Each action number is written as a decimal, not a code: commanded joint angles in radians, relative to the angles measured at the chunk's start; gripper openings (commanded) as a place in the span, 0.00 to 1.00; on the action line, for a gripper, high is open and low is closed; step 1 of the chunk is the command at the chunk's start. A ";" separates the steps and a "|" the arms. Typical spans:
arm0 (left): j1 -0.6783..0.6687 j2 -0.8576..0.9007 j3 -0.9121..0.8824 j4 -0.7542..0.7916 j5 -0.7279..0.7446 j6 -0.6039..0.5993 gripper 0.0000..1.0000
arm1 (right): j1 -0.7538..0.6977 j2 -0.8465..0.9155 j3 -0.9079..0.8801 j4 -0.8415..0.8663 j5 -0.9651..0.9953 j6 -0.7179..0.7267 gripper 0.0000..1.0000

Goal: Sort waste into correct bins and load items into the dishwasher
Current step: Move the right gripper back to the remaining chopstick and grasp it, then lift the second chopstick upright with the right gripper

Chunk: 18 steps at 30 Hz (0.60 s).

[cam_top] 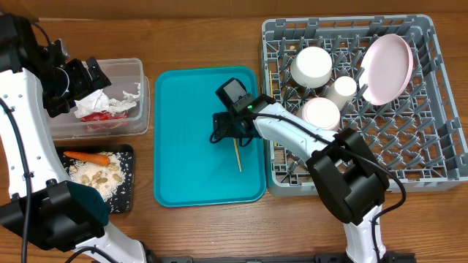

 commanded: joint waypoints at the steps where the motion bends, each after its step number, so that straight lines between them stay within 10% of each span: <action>1: -0.002 -0.019 0.020 -0.003 0.015 -0.007 1.00 | 0.003 0.030 -0.024 -0.018 -0.038 0.004 0.77; 18: -0.002 -0.019 0.020 -0.003 0.015 -0.007 1.00 | 0.012 0.031 0.030 -0.082 0.089 -0.089 0.65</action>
